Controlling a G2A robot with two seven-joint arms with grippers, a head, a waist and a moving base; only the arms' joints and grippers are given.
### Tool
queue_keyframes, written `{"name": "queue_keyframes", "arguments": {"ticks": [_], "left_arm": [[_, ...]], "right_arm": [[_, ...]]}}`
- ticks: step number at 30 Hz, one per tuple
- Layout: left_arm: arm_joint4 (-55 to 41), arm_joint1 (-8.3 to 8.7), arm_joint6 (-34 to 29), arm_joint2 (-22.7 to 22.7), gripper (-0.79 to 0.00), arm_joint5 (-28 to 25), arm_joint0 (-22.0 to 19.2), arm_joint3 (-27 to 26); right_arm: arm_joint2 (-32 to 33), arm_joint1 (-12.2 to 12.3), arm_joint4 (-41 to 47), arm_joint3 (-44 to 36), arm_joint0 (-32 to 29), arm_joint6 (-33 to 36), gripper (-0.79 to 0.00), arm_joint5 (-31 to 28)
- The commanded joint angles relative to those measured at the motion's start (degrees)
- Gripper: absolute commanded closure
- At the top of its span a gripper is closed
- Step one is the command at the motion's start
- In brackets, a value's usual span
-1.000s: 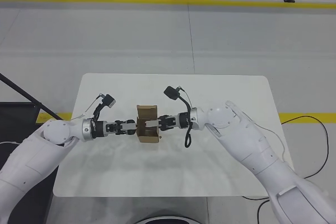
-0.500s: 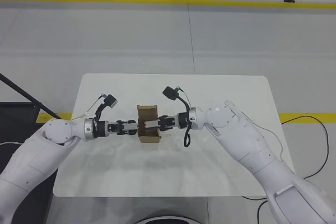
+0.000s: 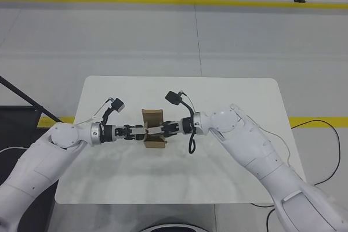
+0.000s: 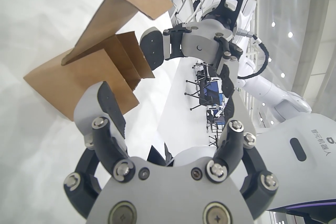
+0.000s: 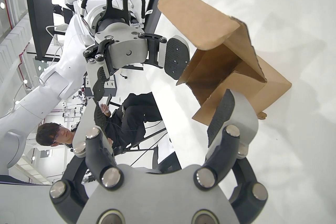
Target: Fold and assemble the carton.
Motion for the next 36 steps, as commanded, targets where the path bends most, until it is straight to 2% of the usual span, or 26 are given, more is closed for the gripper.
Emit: {"name": "queue_keyframes", "arguments": {"ticks": [1, 14, 20, 29, 36], "left_arm": [[0.15, -0.28, -0.05, -0.08, -0.785, 0.21, -0.03, 0.1], [-1.93, -1.11, -2.13, -2.97, -0.785, -1.01, 0.76, 1.97], [-6.07, -1.23, -4.41, -5.04, -0.785, -1.61, 1.92, 2.62], [-11.03, -1.74, -8.48, -7.4, -0.785, -2.15, 2.78, 5.06], [-12.38, -2.58, -8.97, -8.0, -0.785, -1.6, 2.78, 6.62]], "right_arm": [[0.04, -0.15, 0.0, 0.18, 0.02, 0.16, -0.785, -0.16], [0.77, -0.86, -0.65, 1.01, -0.17, 0.27, -0.785, -1.62], [1.15, -1.05, -1.51, 0.08, -0.32, 0.14, -0.785, -1.88], [0.51, -1.81, -3.08, -0.96, 0.06, 0.23, -0.785, -0.08], [-0.59, -2.89, -3.64, 0.05, 1.01, 0.2, -0.785, 0.84]]}}
